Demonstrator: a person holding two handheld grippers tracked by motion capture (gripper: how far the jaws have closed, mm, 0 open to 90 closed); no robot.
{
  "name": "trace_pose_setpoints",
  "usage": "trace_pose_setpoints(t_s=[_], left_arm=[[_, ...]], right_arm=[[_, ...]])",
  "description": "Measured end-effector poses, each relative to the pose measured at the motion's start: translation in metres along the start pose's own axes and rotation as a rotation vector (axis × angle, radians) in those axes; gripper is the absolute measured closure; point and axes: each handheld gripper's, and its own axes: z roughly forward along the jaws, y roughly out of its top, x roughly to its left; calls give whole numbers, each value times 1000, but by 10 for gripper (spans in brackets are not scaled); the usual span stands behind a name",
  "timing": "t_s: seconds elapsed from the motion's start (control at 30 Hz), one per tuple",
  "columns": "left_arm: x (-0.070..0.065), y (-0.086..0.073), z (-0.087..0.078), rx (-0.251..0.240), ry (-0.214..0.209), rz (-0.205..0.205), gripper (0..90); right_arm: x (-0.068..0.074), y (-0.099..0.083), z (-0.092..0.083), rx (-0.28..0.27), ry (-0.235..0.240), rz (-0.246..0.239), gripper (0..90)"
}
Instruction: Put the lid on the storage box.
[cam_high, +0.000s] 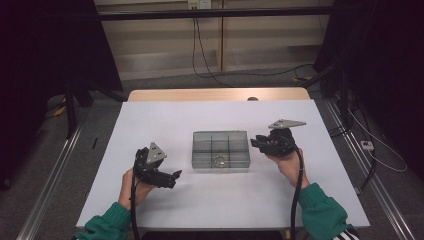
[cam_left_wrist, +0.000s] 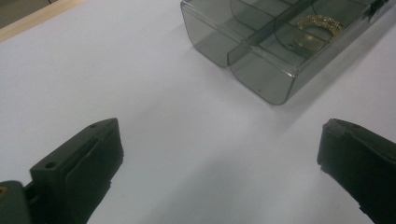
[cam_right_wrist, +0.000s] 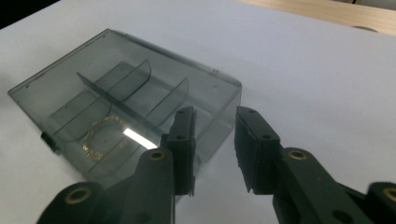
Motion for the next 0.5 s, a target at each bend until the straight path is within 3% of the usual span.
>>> trace_pose_setpoints(t_s=[0.2,0.5], left_arm=[[-4,-14,1,17,-10,19,0],[-8,-29,-6,38,6,37,0]], right_arm=[[8,-11,-12,21,20,-8,565],[19,-35,-25,62,21,-24,256]])
